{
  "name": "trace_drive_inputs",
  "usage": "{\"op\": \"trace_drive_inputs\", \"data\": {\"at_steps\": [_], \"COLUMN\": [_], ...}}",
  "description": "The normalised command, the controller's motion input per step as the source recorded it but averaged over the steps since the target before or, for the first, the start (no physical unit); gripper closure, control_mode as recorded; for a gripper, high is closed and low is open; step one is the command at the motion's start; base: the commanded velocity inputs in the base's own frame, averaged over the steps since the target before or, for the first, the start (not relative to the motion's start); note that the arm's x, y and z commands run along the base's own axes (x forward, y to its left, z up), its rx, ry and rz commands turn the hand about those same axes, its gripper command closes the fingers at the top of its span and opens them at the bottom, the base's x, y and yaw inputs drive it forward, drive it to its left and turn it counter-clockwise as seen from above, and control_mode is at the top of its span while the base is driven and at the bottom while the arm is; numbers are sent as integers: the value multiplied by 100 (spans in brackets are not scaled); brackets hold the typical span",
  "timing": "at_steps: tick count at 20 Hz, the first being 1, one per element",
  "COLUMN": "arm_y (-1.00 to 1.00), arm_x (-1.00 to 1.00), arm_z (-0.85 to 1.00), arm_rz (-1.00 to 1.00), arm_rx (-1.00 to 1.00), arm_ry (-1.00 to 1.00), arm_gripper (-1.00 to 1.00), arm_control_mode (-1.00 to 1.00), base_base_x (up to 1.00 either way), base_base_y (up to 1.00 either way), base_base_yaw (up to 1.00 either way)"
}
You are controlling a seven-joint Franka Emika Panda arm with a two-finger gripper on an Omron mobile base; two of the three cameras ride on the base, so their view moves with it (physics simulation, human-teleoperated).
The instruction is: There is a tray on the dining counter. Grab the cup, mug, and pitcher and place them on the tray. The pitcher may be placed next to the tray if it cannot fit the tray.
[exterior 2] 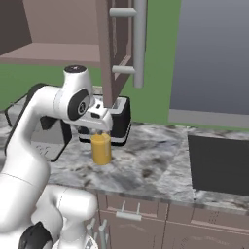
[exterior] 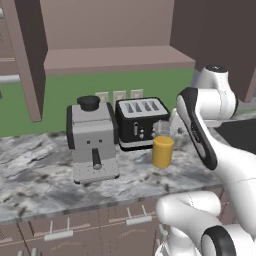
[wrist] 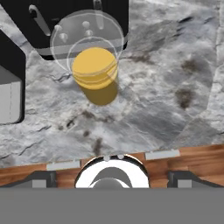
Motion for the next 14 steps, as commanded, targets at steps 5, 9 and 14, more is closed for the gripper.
{"op": "trace_drive_inputs", "data": {"at_steps": [5, 9, 14], "arm_y": [0, 0, 0], "arm_x": [23, 27, 28], "arm_z": [-10, -13, -11], "arm_rz": [0, 0, 0], "arm_rx": [0, 0, 0], "arm_ry": [0, 0, 0], "arm_gripper": [-100, -100, -100], "arm_control_mode": [-100, -100, -100], "base_base_x": [0, 0, 0], "base_base_y": [0, 0, 0], "base_base_yaw": [0, 0, 0]}}
